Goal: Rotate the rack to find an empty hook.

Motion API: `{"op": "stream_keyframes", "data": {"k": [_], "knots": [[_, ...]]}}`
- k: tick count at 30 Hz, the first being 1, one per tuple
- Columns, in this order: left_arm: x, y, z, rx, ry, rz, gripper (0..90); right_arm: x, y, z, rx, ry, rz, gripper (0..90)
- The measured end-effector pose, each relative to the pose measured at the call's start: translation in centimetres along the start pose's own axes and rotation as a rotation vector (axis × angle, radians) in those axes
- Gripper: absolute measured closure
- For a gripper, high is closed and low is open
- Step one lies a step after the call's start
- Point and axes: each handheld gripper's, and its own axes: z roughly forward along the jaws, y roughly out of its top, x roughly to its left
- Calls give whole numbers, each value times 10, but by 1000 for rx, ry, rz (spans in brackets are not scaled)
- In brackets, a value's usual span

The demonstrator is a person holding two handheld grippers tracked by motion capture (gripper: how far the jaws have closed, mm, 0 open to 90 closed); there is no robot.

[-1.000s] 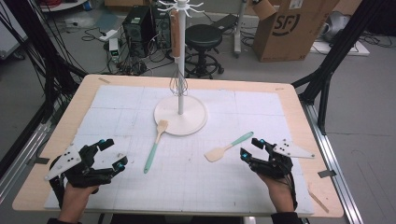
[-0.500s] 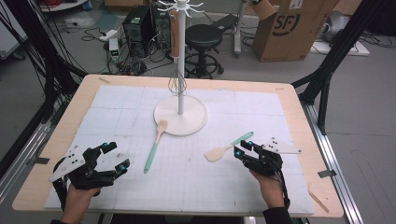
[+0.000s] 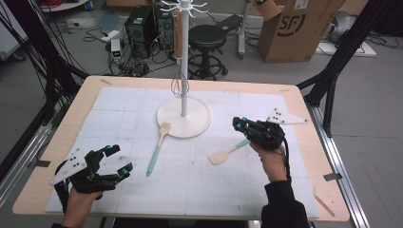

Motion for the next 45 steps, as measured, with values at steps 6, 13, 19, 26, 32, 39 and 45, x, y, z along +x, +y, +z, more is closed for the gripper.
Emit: {"op": "stream_keyframes", "data": {"k": [6,13,19,26,32,39,45], "knots": [[0,0,1,-9,-12,-7,189,-3,53,22,-35,36,-34,893],[0,0,-1,-15,-43,-10,189,-6,105,37,-77,51,-49,893],[1,1,-6,-25,-87,-11,192,-8,146,51,-90,64,-84,892],[5,2,-11,-41,-88,-20,192,-12,189,71,-112,65,-93,892],[7,3,-16,-48,-96,-19,192,-13,213,88,-109,54,-102,877],[9,3,-18,-54,-93,-23,192,-9,228,107,-90,23,-108,892],[11,3,-21,-67,-91,-26,192,1,234,118,-92,33,-119,893]]}}
